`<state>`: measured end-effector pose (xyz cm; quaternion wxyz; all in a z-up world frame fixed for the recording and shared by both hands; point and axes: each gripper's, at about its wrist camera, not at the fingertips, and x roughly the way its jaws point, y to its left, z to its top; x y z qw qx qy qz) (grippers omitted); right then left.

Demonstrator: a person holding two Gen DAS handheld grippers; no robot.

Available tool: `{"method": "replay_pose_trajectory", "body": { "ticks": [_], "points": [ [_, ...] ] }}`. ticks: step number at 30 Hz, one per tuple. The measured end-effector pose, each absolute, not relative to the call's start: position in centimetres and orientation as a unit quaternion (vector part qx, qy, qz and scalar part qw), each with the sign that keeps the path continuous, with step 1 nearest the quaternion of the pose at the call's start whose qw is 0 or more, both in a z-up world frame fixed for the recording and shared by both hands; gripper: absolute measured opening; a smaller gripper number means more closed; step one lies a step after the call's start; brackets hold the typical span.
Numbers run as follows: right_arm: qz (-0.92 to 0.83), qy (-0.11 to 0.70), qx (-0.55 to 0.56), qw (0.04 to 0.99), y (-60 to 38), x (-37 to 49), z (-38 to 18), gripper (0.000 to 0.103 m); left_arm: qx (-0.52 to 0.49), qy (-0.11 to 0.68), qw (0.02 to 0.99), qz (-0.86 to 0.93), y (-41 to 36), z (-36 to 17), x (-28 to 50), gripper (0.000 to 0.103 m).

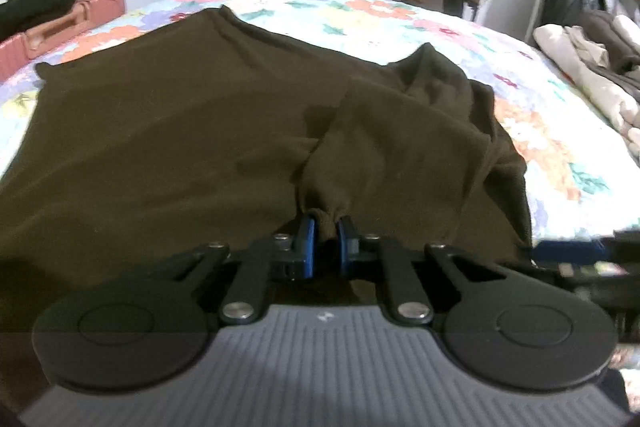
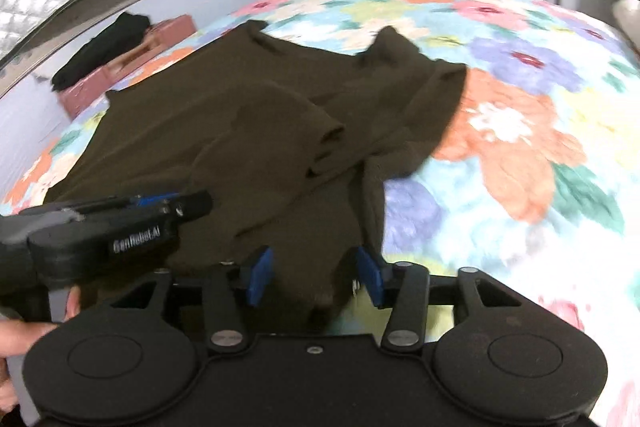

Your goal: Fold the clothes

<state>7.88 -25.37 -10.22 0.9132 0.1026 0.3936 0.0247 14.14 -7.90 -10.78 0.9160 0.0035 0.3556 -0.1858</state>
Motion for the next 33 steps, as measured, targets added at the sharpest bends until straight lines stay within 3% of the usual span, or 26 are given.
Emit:
{"method": "replay_pose_trajectory", "body": {
  "ticks": [6, 11, 17, 21, 33],
  "points": [
    [-0.001, 0.405, 0.112, 0.907, -24.2, 7.1, -9.6, 0.059, 0.023, 0.359, 0.920, -0.153, -8.9, -10.4, 13.8, 0.010],
    [0.001, 0.396, 0.093, 0.914, -22.3, 7.2, -8.5, 0.069, -0.038, 0.379, 0.913, -0.147, -7.6, -9.9, 14.1, 0.010],
    [0.010, 0.403, 0.043, 0.914, -20.7, 6.0, -8.0, 0.070, -0.042, 0.382, 0.915, -0.123, -6.6, -8.7, 13.1, 0.010],
    [0.025, 0.402, 0.027, 0.915, -20.5, 4.4, -7.8, 0.076, -0.056, 0.386, 0.915, -0.104, -5.9, -8.3, 12.4, 0.010],
    [0.039, 0.403, 0.031, 0.914, -20.3, 3.6, -6.9, 0.077, -0.050, 0.368, 0.926, -0.066, -4.6, -5.3, 10.0, 0.010]
  ]
}}
